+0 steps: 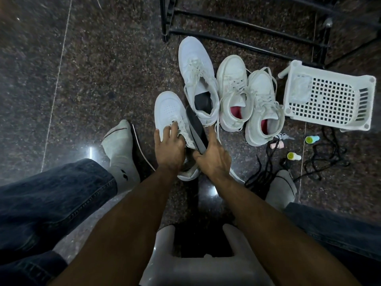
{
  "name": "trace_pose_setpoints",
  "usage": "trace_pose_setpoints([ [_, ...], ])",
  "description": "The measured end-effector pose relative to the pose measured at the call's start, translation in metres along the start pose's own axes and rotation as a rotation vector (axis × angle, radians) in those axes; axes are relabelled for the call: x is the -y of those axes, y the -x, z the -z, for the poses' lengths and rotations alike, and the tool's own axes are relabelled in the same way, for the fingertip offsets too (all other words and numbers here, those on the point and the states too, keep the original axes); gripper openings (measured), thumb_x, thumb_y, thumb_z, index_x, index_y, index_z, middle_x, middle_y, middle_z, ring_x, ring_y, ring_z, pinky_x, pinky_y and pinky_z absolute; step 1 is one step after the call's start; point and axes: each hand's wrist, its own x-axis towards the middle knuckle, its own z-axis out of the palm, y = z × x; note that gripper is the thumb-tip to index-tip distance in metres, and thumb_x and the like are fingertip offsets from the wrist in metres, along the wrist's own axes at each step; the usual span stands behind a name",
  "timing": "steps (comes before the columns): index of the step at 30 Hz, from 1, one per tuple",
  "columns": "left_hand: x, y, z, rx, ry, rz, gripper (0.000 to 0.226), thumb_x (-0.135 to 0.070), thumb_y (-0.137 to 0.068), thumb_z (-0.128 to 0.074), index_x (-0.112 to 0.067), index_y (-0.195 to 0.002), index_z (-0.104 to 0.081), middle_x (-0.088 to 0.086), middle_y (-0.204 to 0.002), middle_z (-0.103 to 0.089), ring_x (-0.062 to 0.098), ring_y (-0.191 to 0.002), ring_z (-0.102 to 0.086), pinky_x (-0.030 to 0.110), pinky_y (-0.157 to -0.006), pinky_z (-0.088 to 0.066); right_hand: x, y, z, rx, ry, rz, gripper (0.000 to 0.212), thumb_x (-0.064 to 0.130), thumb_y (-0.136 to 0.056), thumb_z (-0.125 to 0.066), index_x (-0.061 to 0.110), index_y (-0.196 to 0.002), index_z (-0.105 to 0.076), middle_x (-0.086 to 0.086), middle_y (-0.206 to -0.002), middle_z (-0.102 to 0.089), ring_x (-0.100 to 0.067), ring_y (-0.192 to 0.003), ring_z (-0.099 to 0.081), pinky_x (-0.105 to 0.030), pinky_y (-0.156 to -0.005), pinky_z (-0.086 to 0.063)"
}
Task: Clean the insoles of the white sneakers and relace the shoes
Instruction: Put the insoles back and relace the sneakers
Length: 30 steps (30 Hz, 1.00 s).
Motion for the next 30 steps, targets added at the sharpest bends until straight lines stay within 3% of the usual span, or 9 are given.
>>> trace_pose_setpoints([
  [6, 0.002, -0.001, -0.002, -0.084, 0.062, -0.003, 0.014, -0.019, -0.068, -0.074, -0.008, -0.076, -0.072, 0.015, -0.136, -0.053, 0.036, -0.114, -0.051, 0.057, -0.099, -0.04, -0.003, -0.001, 0.001, 0.013, -0.018, 0.003, 0.087, 0.035, -0.076, -0.069, 0.036, -0.145, -0.014, -0.01, -0.125, -0.059, -0.037, -0.105, -0.06, -0.044, -0.087, -0.05],
  [10, 0.008, 0.005, 0.001, -0.152, 0.095, -0.054, 0.025, -0.026, -0.08, -0.053, -0.011, -0.076, -0.072, 0.014, -0.14, -0.05, 0.034, -0.118, -0.047, 0.056, -0.1, -0.038, -0.003, -0.001, 0.0, 0.003, -0.028, 0.007, 0.086, 0.037, -0.076, -0.068, 0.036, -0.145, -0.016, -0.009, -0.125, -0.059, -0.036, -0.106, -0.06, -0.042, -0.087, -0.048],
  [14, 0.024, 0.017, 0.009, -0.263, 0.185, -0.175, 0.006, -0.017, -0.08, -0.068, -0.016, -0.084, -0.071, 0.01, -0.133, -0.056, 0.03, -0.118, -0.047, 0.051, -0.099, -0.039, -0.004, -0.001, -0.002, 0.01, -0.011, 0.015, 0.086, 0.038, -0.077, -0.067, 0.035, -0.146, -0.017, -0.012, -0.122, -0.06, -0.037, -0.104, -0.06, -0.042, -0.085, -0.047],
  [15, 0.029, 0.017, 0.013, -0.255, 0.2, -0.219, 0.012, -0.014, -0.077, -0.071, -0.015, -0.089, -0.072, 0.009, -0.127, -0.059, 0.028, -0.114, -0.048, 0.048, -0.097, -0.04, -0.004, -0.001, -0.002, 0.013, -0.011, 0.018, 0.086, 0.038, -0.078, -0.067, 0.035, -0.147, -0.016, -0.013, -0.121, -0.06, -0.038, -0.104, -0.06, -0.042, -0.085, -0.047],
  [17, 0.038, 0.014, 0.02, -0.195, 0.24, -0.323, 0.019, -0.007, -0.074, -0.072, -0.01, -0.093, -0.07, 0.009, -0.111, -0.063, 0.029, -0.101, -0.053, 0.045, -0.088, -0.046, -0.005, 0.001, -0.001, 0.023, -0.012, 0.029, 0.086, 0.037, -0.078, -0.067, 0.035, -0.147, -0.016, -0.013, -0.123, -0.06, -0.038, -0.104, -0.06, -0.043, -0.085, -0.048],
  [20, 0.041, 0.005, 0.038, 0.012, 0.243, -0.354, 0.009, -0.01, -0.09, -0.058, -0.004, -0.096, -0.061, 0.011, -0.103, -0.057, 0.033, -0.092, -0.057, 0.049, -0.069, -0.052, -0.01, 0.005, 0.002, 0.05, -0.03, 0.031, 0.083, 0.042, -0.08, -0.069, 0.033, -0.145, -0.019, -0.01, -0.129, -0.057, -0.035, -0.109, -0.059, -0.042, -0.086, -0.048],
  [24, 0.038, -0.014, 0.055, 0.223, 0.157, -0.337, 0.024, -0.029, -0.1, -0.046, -0.009, -0.105, -0.059, 0.008, -0.111, -0.054, 0.028, -0.108, -0.051, 0.046, -0.078, -0.049, -0.025, 0.016, 0.015, 0.105, -0.011, 0.032, 0.092, 0.066, -0.071, -0.067, 0.03, -0.143, -0.021, -0.009, -0.137, -0.049, -0.035, -0.116, -0.055, -0.046, -0.09, -0.048],
  [30, 0.03, -0.021, 0.057, 0.282, 0.243, -0.192, 0.031, -0.034, -0.099, -0.046, -0.009, -0.103, -0.062, 0.01, -0.111, -0.059, 0.033, -0.106, -0.056, 0.044, -0.082, -0.049, -0.052, 0.05, 0.043, 0.162, 0.28, 0.196, 0.085, 0.074, -0.073, -0.059, 0.025, -0.136, -0.027, -0.004, -0.135, -0.044, -0.032, -0.111, -0.057, -0.042, -0.087, -0.047],
])
